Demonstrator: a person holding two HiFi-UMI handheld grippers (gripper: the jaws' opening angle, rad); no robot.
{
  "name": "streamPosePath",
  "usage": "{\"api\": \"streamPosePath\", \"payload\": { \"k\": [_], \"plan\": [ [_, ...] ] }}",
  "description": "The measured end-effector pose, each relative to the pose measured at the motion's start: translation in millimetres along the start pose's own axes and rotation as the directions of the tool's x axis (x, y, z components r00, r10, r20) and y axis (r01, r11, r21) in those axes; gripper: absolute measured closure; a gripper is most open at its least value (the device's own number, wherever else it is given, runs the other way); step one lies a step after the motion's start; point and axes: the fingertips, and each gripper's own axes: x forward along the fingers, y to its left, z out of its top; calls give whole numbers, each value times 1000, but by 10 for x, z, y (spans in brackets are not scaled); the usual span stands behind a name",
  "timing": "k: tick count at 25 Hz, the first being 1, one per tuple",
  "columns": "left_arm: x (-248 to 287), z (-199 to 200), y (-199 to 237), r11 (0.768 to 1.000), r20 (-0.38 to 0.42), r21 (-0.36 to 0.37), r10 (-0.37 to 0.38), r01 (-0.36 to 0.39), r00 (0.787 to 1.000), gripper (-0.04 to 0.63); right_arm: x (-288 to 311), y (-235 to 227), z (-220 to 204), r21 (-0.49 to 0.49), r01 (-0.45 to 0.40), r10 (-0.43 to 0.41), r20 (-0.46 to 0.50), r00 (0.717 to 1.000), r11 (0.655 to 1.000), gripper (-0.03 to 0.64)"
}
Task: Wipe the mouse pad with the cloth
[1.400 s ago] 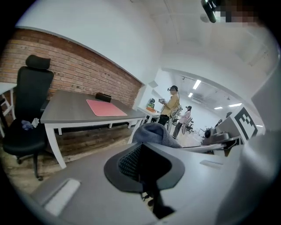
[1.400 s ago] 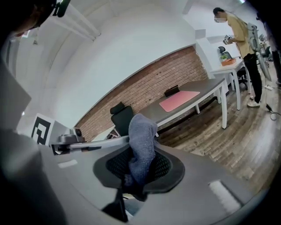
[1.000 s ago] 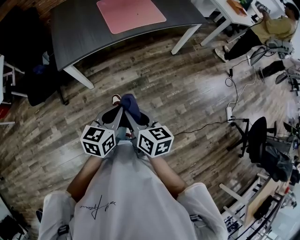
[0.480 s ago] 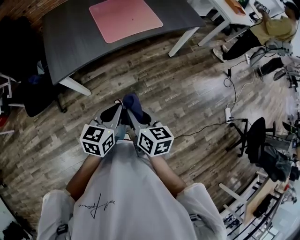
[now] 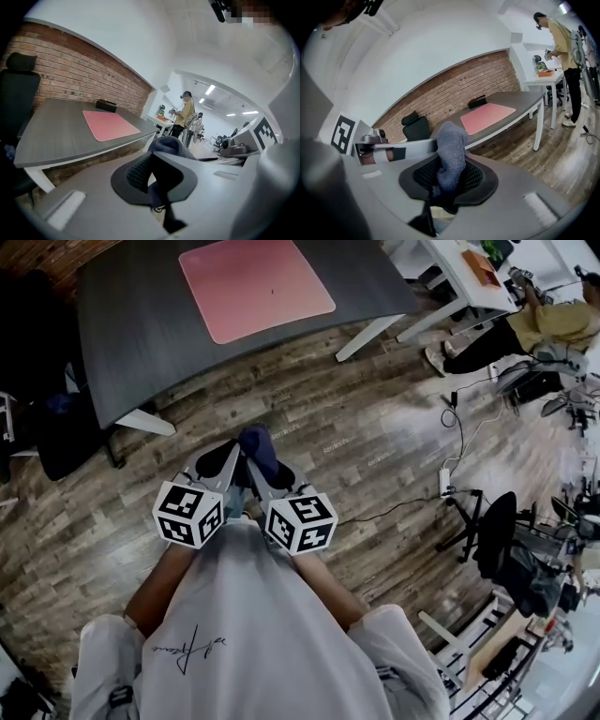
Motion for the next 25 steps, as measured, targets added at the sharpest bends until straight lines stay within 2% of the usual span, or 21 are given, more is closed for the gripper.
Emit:
{"api": "streamPosePath", "payload": {
  "k": [11,19,25],
  "plan": [
    [417,555,651,1000,33,-23,-12,13,999,578,726,-83,514,-39,-9,8,-24,1000,999,520],
    [717,916,970,999,44,-12,-34,34,998,578,1061,-218,949,-42,16,-15,34,999,999,520],
    [877,1054,1052,998,36,3,-56,56,998,578,1174,-328,1106,-30,37,-35,54,998,999,520]
  ]
}}
